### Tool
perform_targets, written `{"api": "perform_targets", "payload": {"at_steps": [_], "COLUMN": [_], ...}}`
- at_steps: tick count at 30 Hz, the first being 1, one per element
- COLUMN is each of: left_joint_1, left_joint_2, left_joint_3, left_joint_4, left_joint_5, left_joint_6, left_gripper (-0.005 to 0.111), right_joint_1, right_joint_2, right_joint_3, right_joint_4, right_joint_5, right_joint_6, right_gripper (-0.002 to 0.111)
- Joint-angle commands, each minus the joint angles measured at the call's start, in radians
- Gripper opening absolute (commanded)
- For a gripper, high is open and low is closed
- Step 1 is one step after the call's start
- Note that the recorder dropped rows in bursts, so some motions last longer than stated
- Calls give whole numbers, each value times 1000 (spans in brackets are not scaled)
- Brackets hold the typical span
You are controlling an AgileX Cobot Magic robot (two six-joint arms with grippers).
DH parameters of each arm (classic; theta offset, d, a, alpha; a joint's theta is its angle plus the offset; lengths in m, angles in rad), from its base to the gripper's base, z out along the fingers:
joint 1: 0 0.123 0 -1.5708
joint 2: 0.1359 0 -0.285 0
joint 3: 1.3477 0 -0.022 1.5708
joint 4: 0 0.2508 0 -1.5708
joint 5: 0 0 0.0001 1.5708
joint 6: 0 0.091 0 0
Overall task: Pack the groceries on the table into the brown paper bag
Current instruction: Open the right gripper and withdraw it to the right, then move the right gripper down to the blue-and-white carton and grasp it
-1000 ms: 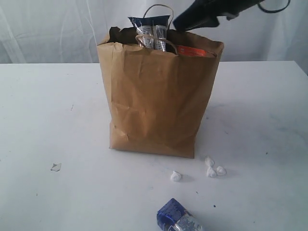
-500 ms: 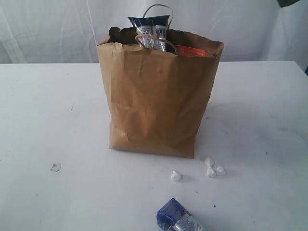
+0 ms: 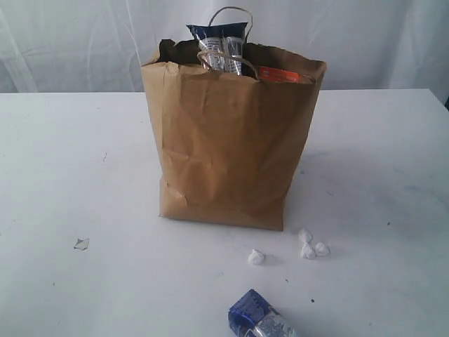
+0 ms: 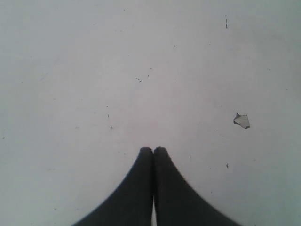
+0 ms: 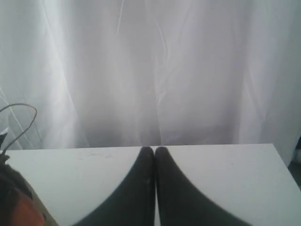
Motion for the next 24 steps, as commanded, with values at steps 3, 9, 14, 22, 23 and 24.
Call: {"api": "perform_targets", "payload": {"at_steps": [3,9,14,22,23,24], "left_joint_1": [26,66,75,75,75,75], "left_joint_2": [-80,-249,-249,-249,-249,-249], "left_joint_3": [13,36,36,36,36,36], "left_joint_4": [-2,3,5,5,5,5], "left_joint_5": [-1,2,-4,-4,-2,-2], "left_joint_6": [-2,-2,-2,-2,-2,-2], "left_gripper": [0,0,0,0,0,0], "right_joint_1": [-6,20,107,271,287,298], "right_joint_2": [-60,-58,-46,69,79,84], "right_joint_3": [232,283,286,297,297,297], "right_joint_4": [-6,-6,97,408,416,416], "right_joint_5": [35,152,277,485,489,496], "right_joint_6": [-13,-156,-263,-723,-757,-771], "right_gripper": [0,0,0,3,8,13]}}
